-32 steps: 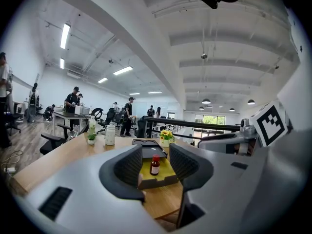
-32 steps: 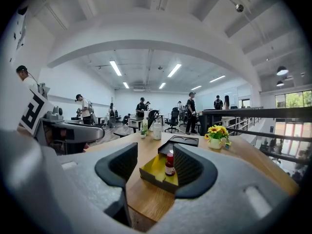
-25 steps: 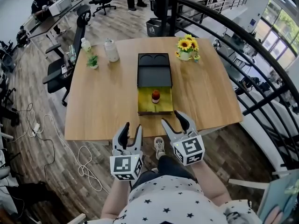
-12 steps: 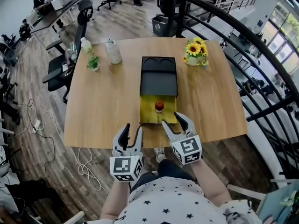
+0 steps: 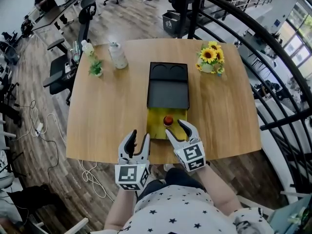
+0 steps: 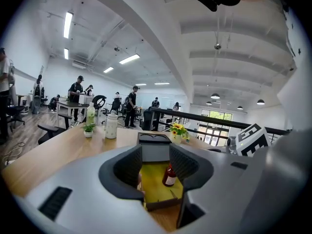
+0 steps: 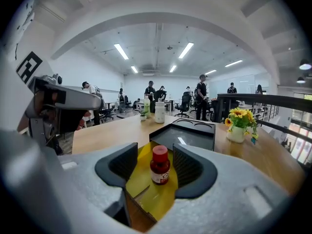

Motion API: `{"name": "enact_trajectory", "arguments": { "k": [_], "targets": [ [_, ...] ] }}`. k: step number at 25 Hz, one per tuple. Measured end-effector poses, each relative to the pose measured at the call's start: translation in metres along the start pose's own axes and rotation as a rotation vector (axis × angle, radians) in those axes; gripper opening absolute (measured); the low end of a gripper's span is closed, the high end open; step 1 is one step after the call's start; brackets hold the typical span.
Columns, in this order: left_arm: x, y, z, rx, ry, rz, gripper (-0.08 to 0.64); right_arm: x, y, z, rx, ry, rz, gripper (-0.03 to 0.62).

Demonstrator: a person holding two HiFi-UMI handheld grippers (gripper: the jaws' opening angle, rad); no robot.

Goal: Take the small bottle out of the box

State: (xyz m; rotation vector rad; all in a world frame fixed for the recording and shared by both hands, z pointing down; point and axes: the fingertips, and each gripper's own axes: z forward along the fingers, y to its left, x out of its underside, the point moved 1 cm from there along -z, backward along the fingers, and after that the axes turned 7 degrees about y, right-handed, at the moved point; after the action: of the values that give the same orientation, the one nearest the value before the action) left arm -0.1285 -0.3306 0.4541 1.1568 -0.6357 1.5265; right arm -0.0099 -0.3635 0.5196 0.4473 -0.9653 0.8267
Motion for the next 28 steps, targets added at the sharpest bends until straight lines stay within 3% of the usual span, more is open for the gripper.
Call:
{"name": "enact_trajectory", "arguments": {
  "k": [19, 28],
  "targets": [
    [-0.005, 0.019, 0.043, -0.009, 0.040, -0.041, 0.163, 0.007, -0.007, 0.051, -0.075, 0.097, -0.008, 0.207],
    [-0.007, 0.019, 0.048, -0.010, 0.043, -0.047, 0.163, 0.009, -0.010, 0.060, -0.071, 0.113, -0.031, 0.152]
  ]
}}
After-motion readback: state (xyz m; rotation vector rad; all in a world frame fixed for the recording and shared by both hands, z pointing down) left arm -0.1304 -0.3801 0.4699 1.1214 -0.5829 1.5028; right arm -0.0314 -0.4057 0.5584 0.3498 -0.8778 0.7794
